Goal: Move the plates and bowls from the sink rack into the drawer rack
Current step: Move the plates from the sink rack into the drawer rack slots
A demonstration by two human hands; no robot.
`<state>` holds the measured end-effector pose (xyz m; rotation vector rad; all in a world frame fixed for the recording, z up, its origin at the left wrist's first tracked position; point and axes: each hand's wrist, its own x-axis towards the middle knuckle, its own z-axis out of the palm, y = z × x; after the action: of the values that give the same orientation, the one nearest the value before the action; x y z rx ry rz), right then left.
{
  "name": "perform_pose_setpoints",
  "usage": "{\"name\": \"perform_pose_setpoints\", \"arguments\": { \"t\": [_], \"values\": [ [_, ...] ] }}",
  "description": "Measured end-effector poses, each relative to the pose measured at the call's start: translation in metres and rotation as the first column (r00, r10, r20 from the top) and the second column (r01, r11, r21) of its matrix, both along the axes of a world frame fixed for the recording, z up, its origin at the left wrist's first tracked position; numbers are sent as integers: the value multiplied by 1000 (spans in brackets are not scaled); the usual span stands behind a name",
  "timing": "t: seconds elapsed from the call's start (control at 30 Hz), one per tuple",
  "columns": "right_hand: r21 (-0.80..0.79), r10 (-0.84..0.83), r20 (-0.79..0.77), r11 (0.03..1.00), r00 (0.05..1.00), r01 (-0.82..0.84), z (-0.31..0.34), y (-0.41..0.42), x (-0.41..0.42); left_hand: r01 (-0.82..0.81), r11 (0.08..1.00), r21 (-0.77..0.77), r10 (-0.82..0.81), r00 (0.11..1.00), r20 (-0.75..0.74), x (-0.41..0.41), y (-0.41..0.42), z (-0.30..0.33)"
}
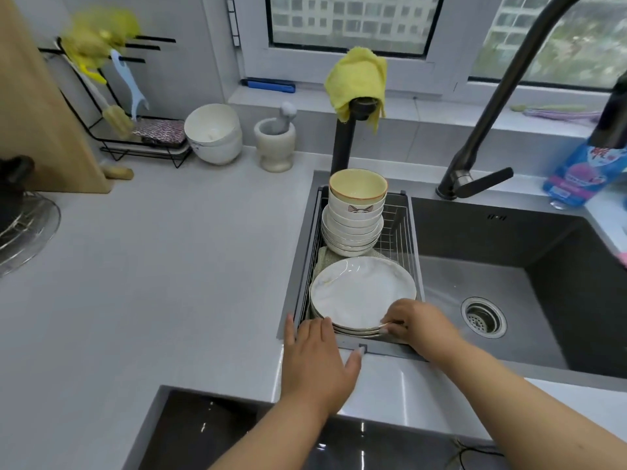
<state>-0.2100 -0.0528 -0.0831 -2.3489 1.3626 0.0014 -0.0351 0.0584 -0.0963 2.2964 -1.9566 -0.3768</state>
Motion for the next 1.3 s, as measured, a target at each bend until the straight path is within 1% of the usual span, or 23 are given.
{"name": "perform_pose_setpoints", "arguments": {
  "t": [0.13, 0.23, 0.37, 0.47, 0.6, 0.8, 0.9, 1.0, 1.1, 1.17, 1.2, 1.27, 1.3],
  "values": [
    [-21, -16, 82, 1000, 996, 18, -1, 2, -1, -2, 1000, -6, 2, 1000, 9, 0, 1, 1],
    [-95, -19, 154, 995, 988, 34, -4, 6, -1, -8, 1000, 12, 8, 1000, 0, 0, 1, 1],
    [-236, 2, 193, 971, 981, 44, -7, 9, 2, -22, 1000, 2, 22, 1000, -14, -2, 1, 0],
    [-285, -32, 214, 954, 976, 94, -4, 10, 8, -30, 1000, -9, 30, 1000, -7, -2, 1, -2],
    [-278, -55, 225, 953, 973, 118, 3, 9, 13, -31, 999, -12, 31, 999, 10, -3, 1, -1],
    [-180, -135, 275, 965, 952, 189, 12, 4, 18, -44, 998, -42, 45, 999, 23, -4, 1, -4],
    [-195, -147, 301, 958, 942, 212, 16, 2, 18, -59, 996, -73, 59, 998, 0, -4, 3, -5],
    [-233, -171, 369, 935, 914, 269, 24, 7, 11, -108, 989, -100, 96, 989, -113, -6, 5, -1],
    [-247, -192, 416, 917, 889, 313, 39, 20, -5, -201, 975, -95, 163, 937, -310, -3, 9, 0],
    [-257, -174, 453, 913, 874, 315, 49, 34, -17, -284, 948, -144, 194, 873, -448, -2, 13, -2],
    [-268, -152, 473, 914, 868, 306, 54, 41, -23, -345, 920, -185, 210, 834, -511, -3, 15, -2],
    [-291, -99, 502, 916, 859, 276, 61, 56, -33, -498, 837, -226, 269, 735, -622, -10, 23, 8],
    [-299, -78, 517, 917, 853, 265, 63, 63, -39, -559, 799, -222, 294, 686, -666, -16, 29, 14]
  ]
}}
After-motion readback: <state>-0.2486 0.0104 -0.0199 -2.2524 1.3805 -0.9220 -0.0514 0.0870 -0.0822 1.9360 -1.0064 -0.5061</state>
